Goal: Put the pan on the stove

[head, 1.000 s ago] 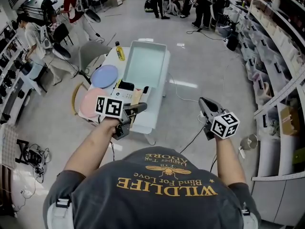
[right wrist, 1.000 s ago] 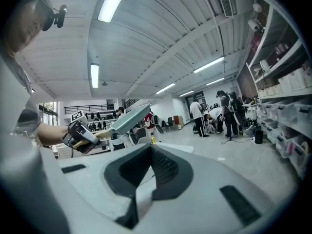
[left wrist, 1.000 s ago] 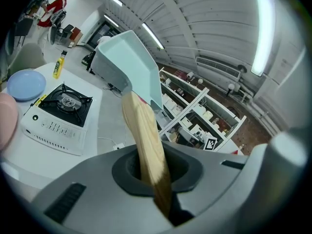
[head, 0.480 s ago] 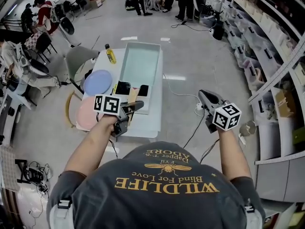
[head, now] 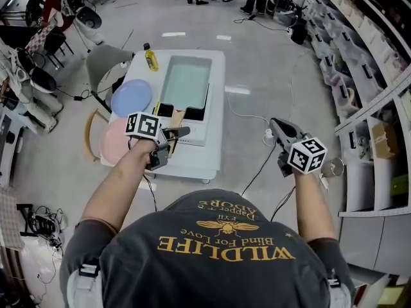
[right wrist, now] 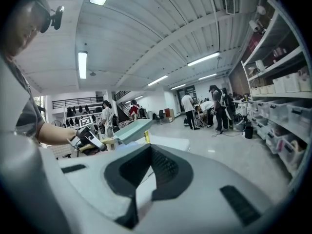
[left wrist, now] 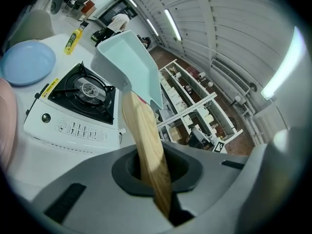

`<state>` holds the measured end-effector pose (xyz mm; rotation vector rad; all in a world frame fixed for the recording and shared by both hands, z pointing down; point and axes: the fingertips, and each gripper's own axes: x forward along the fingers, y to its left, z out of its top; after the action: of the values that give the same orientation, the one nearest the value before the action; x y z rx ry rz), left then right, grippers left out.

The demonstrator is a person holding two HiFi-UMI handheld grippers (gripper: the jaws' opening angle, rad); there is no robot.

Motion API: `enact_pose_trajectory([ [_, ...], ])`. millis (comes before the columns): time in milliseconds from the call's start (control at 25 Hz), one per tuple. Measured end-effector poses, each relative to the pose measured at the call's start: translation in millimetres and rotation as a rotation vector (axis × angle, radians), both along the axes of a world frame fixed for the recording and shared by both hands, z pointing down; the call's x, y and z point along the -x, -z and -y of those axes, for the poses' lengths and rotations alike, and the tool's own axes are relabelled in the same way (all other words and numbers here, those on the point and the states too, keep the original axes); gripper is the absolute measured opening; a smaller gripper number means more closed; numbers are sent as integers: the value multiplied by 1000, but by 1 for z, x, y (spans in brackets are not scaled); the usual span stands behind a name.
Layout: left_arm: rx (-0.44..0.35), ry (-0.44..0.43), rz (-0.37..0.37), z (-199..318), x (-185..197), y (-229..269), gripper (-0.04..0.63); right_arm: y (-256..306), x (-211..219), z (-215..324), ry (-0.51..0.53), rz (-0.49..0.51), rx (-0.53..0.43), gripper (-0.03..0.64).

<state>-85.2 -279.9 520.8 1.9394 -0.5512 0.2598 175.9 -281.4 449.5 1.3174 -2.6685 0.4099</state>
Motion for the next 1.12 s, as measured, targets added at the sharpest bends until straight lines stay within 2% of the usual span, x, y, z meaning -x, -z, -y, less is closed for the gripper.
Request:
enact_pose_trajectory([
  [400, 104, 36, 20, 14, 12, -47, 23, -15, -5, 8, -5, -14, 41, 0],
  [1120, 221, 63, 51, 36, 27, -102, 25, -36, -7, 4, -20, -21, 91, 0],
])
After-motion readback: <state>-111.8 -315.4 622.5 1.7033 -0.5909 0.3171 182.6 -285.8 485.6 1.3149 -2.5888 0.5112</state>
